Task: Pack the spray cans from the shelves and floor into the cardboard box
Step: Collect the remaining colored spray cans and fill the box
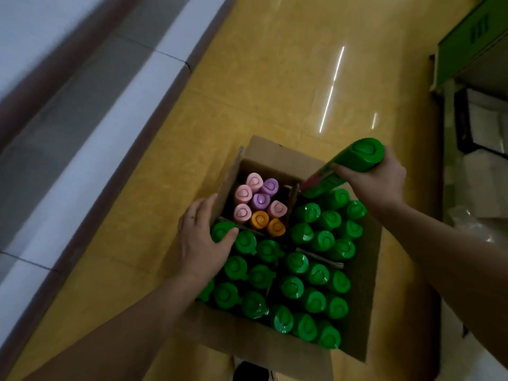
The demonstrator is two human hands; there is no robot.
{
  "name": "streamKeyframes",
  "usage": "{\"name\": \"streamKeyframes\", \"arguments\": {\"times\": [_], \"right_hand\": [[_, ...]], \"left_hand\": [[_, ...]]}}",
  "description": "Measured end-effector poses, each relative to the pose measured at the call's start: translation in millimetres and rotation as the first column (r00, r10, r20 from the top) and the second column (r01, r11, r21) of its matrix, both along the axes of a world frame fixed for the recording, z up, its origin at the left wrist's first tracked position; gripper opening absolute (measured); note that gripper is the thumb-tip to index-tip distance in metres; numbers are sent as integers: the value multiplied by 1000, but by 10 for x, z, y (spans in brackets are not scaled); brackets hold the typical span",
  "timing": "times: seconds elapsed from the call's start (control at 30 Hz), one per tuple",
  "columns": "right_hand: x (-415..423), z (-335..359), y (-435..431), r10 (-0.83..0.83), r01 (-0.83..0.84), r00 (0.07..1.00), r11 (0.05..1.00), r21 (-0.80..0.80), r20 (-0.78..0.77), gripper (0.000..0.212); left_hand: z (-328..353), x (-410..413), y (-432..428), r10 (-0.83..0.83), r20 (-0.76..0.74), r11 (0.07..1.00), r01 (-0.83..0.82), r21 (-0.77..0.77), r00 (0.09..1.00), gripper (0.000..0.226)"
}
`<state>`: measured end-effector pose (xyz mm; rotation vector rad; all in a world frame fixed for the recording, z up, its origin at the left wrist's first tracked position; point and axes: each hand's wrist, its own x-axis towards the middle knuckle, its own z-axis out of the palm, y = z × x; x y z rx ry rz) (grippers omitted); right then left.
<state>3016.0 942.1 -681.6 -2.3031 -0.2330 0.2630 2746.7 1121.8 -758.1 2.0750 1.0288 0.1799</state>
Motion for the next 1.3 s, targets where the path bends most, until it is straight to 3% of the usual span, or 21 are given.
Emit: {"name": "streamKeyframes", "arguments": {"times": [0.23, 0.4, 0.53, 0.63, 0.73, 1.07, 1.3], "right_hand": [[349, -595, -41, -37, 34, 994, 999, -29, -98, 67], [449, -955, -42, -24, 5, 986, 994, -112, -163, 66], [481, -1307, -47, -27, -8, 972, 989, -146, -233, 53], [459, -1497, -33, 35, -85, 971, 975, -206, -237, 73], [453, -1657, -17, 141, -210, 962, 930, -301, -235, 76], [515, -1814, 77, 167, -266, 956, 842, -470, -241, 74], [425, -1687, 6, 148, -234, 962, 881, -410, -231, 73]], "left_hand": [[-311, 545, -120, -82, -15, 997, 83, 7, 996, 78], [-607, 886, -218, -98, 53, 995, 99, -32, 994, 74], [-824, 1088, -370, -61, 73, 994, 67, -91, 995, 75], [-973, 1093, -453, -114, 60, 989, 119, -88, 992, 77], [-1081, 1097, -472, -139, 42, 987, 142, -81, 989, 77], [-1150, 1075, -507, -93, 39, 990, 97, -99, 995, 77], [-1018, 1013, -524, -137, 7, 987, 137, -82, 991, 81]]}}
